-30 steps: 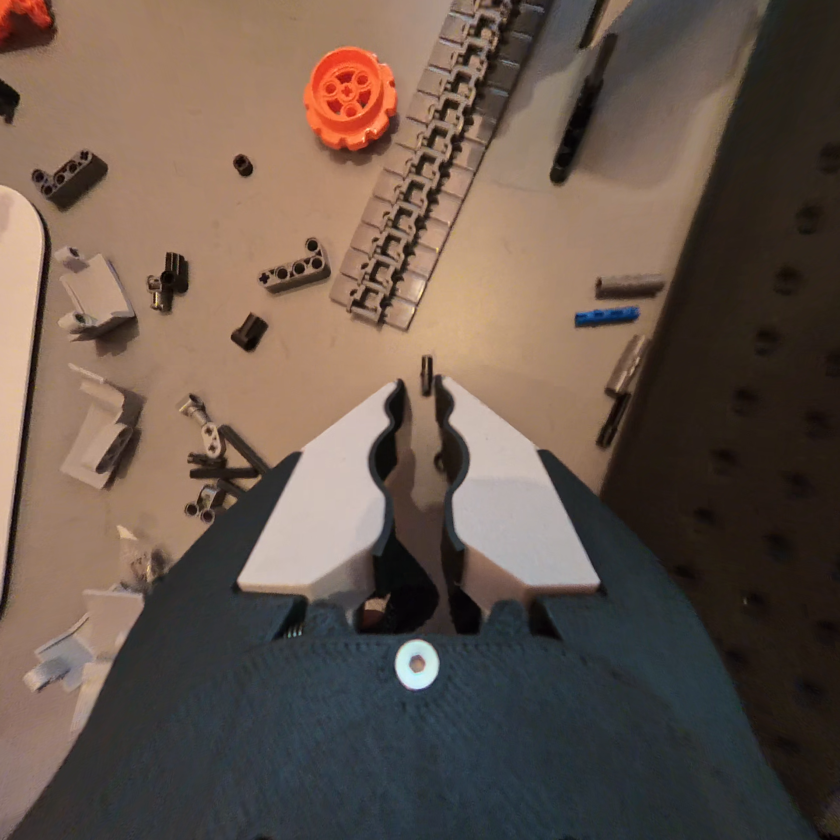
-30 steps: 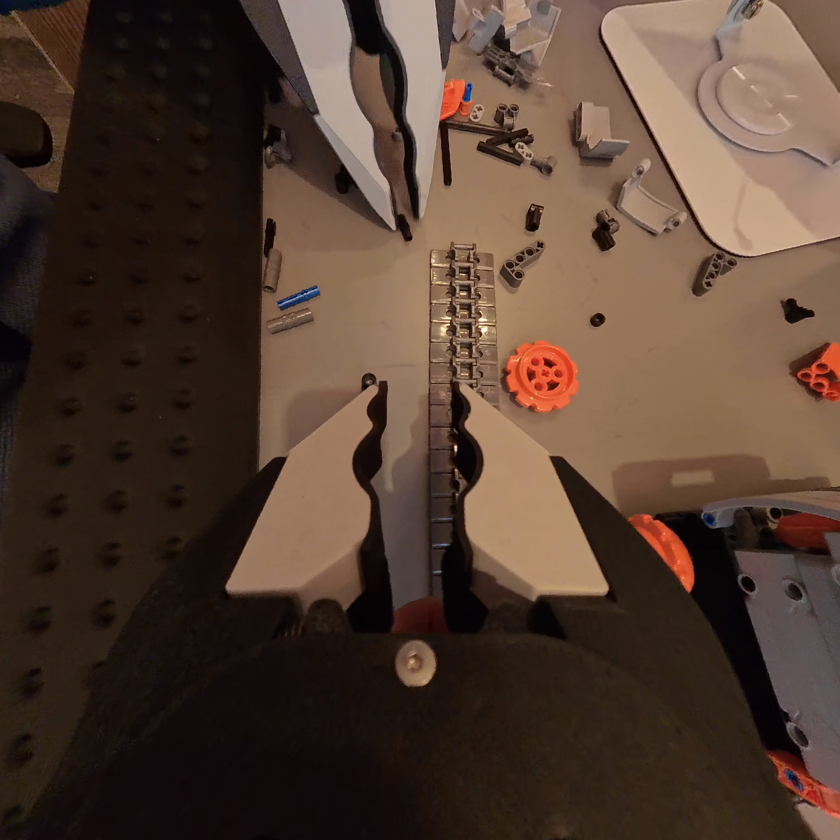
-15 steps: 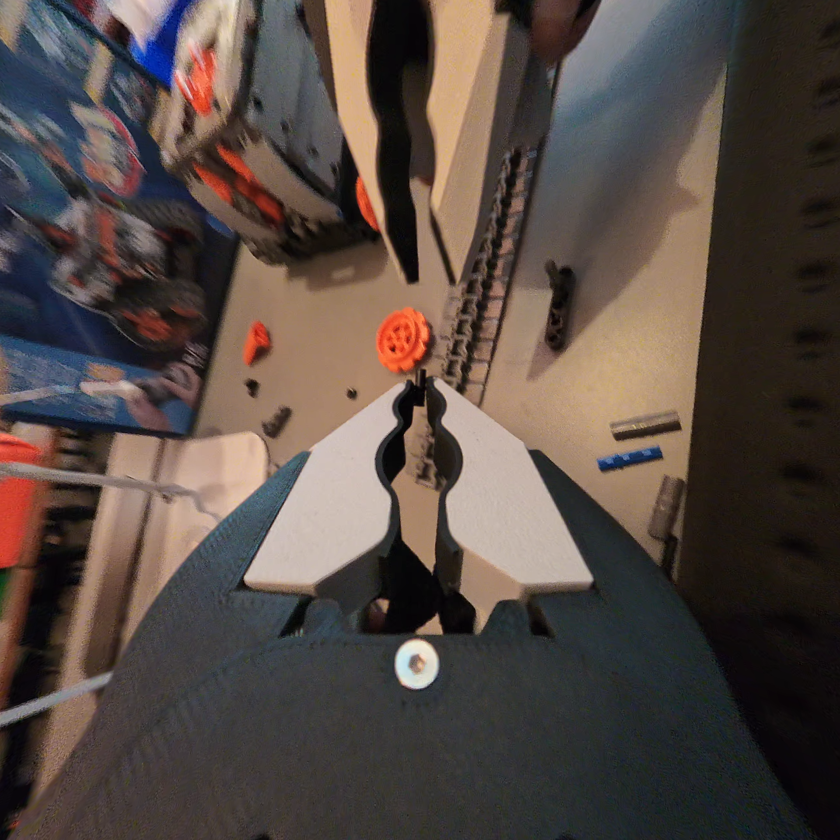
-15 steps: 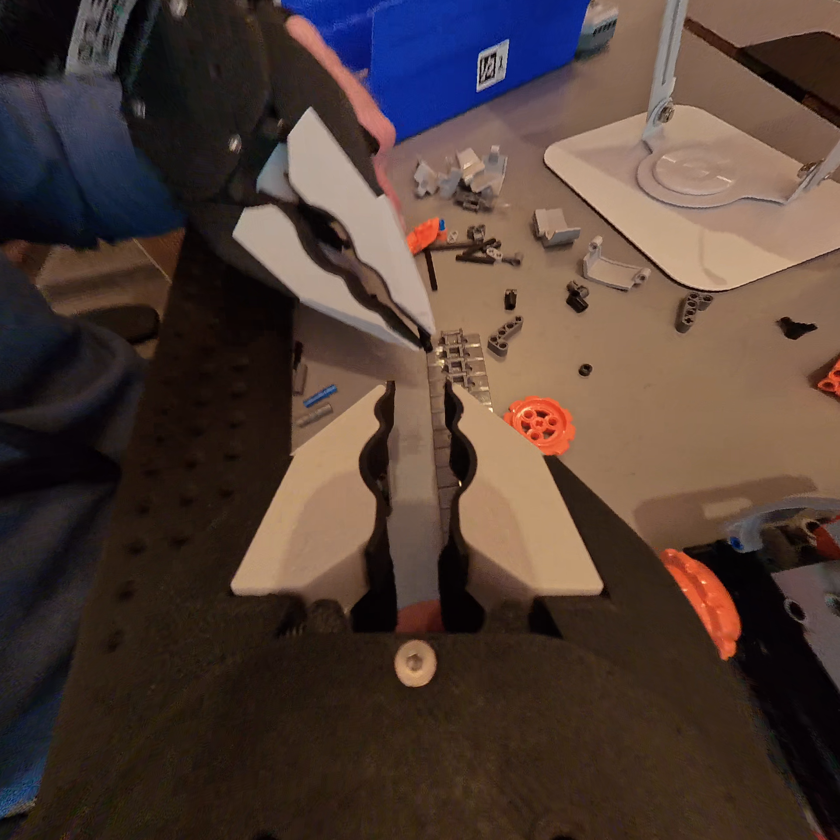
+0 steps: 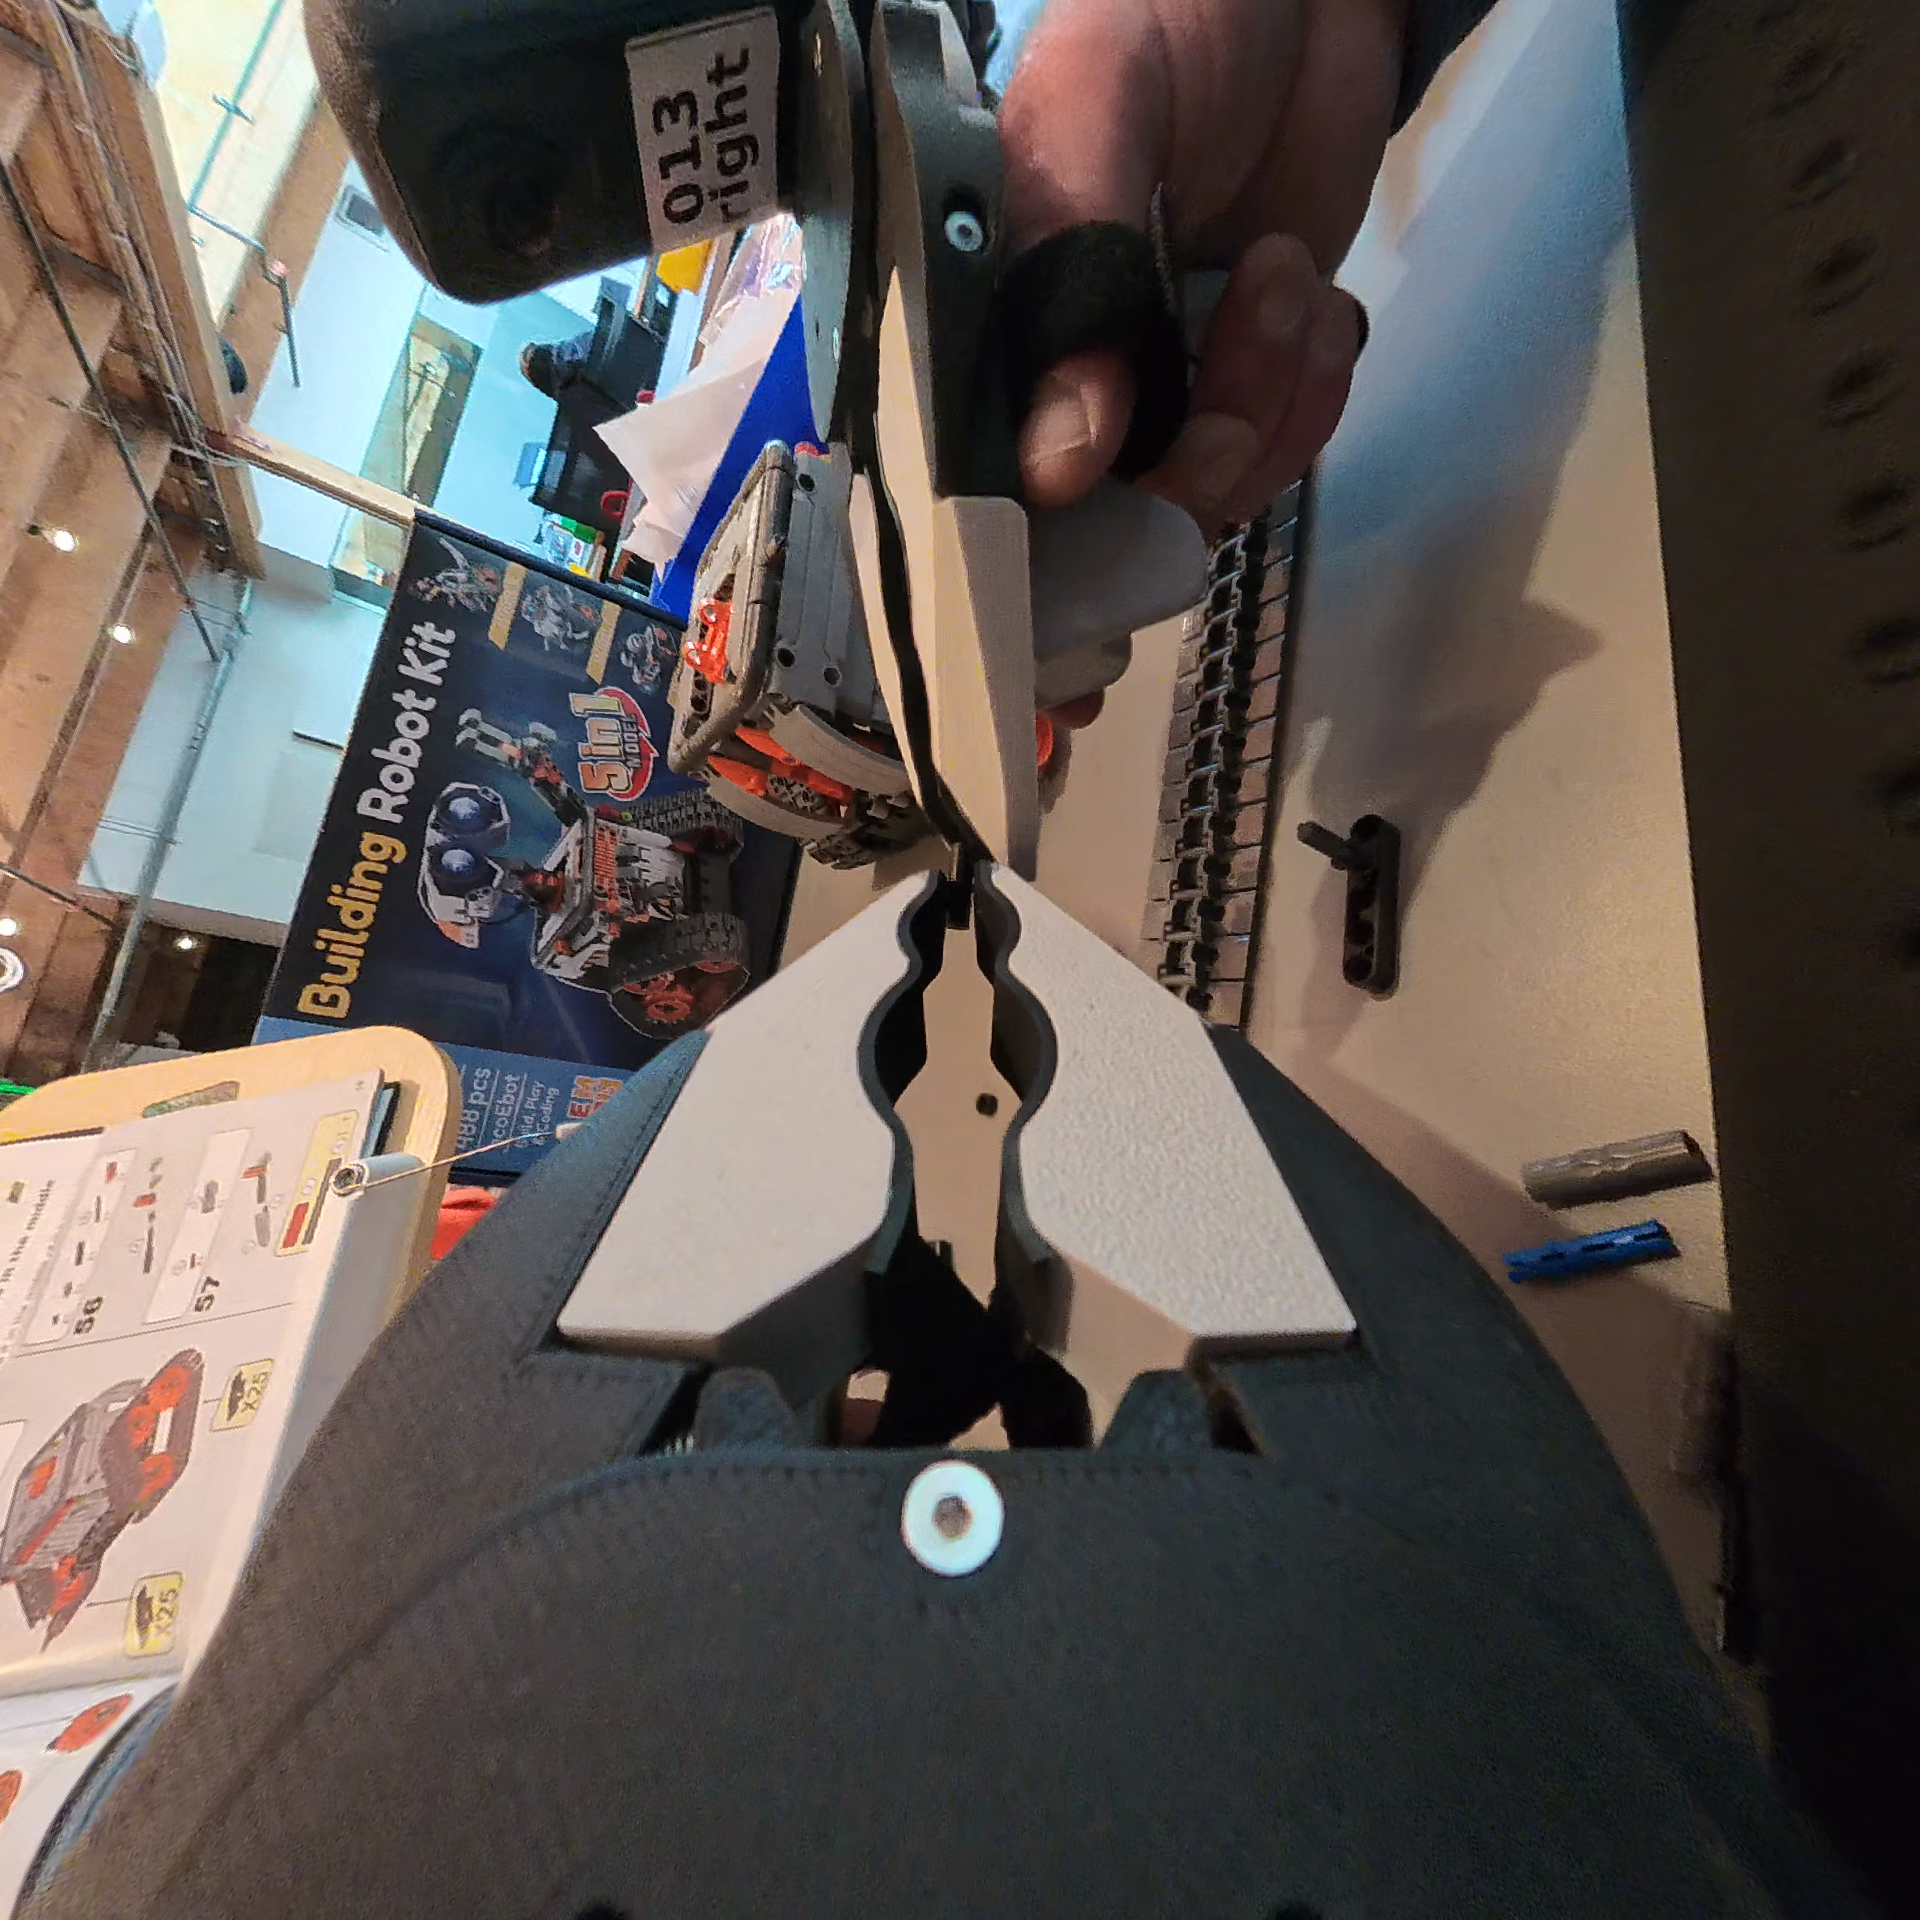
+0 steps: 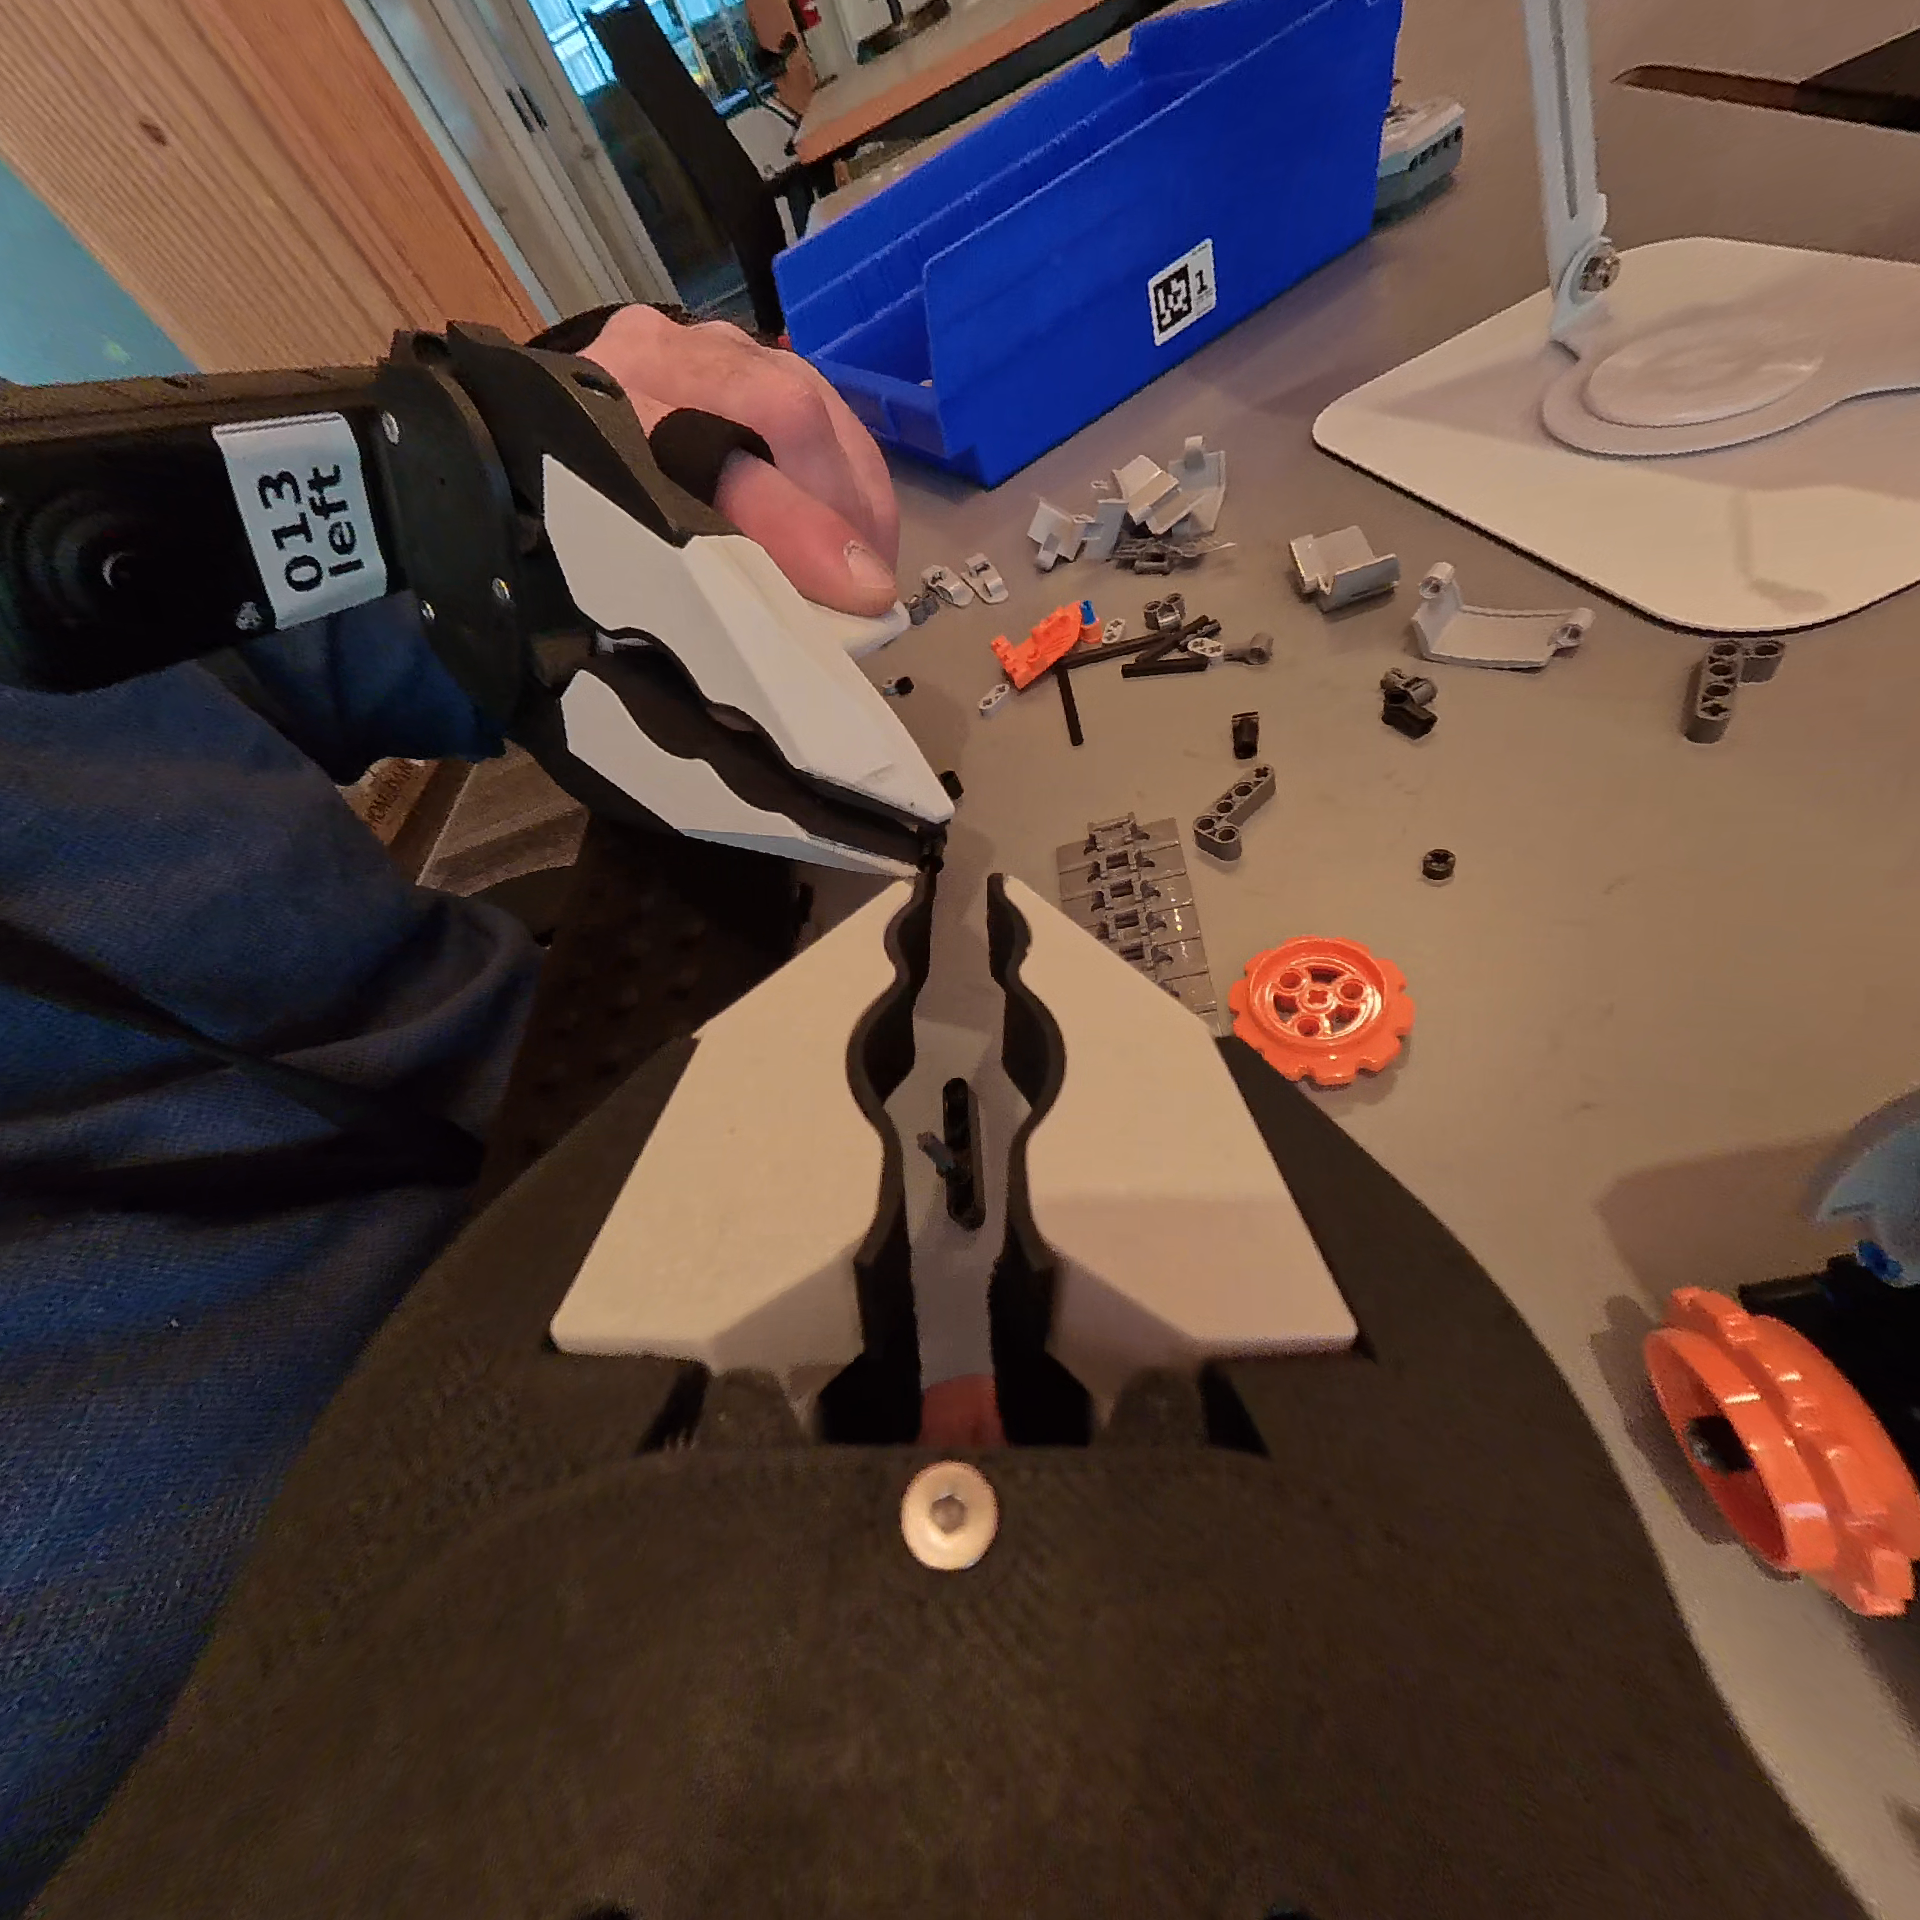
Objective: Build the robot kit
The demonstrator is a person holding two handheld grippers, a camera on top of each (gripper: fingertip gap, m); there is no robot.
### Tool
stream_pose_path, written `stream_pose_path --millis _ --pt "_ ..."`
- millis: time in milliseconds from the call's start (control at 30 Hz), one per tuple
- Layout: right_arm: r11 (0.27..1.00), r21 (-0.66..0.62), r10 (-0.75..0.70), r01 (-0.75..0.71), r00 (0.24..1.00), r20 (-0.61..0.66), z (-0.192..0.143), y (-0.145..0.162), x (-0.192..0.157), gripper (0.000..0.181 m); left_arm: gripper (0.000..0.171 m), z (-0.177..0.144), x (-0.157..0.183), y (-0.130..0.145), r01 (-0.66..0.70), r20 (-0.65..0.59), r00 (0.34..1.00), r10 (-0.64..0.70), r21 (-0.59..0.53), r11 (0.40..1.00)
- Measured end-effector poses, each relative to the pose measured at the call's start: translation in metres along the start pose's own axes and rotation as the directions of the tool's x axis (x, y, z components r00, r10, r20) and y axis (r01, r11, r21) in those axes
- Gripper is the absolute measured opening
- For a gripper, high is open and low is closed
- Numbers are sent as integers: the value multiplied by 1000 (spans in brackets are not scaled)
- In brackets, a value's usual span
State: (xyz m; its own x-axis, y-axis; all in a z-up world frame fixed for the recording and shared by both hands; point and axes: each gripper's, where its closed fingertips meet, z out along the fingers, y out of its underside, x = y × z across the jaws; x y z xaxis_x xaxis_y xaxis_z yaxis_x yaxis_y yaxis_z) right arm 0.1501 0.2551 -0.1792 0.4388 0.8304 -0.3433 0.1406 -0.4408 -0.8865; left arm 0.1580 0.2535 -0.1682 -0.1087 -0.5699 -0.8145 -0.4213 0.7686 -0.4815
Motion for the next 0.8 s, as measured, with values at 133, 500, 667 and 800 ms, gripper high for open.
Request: stream_pose_path --millis 133,500,667,800 --pt "1000 16 17 -18 999 36 -3 -2 -3 8 4 2 -2 3 -14 10 1000 14 -15 1000" --pt "997 66 28 -30 999 38 -8 -8 -4 4 4 6 -2 -1 -30 22 999 30 12 999" --pt "993 101 57 -65 995 76 -12 -12 -6 5 4 7 -5 -6 -62 45 997 60 34 998" --pt "991 116 53 -61 996 73 -14 -14 -8 5 4 7 -5 -8 -79 59 995 77 43 996"
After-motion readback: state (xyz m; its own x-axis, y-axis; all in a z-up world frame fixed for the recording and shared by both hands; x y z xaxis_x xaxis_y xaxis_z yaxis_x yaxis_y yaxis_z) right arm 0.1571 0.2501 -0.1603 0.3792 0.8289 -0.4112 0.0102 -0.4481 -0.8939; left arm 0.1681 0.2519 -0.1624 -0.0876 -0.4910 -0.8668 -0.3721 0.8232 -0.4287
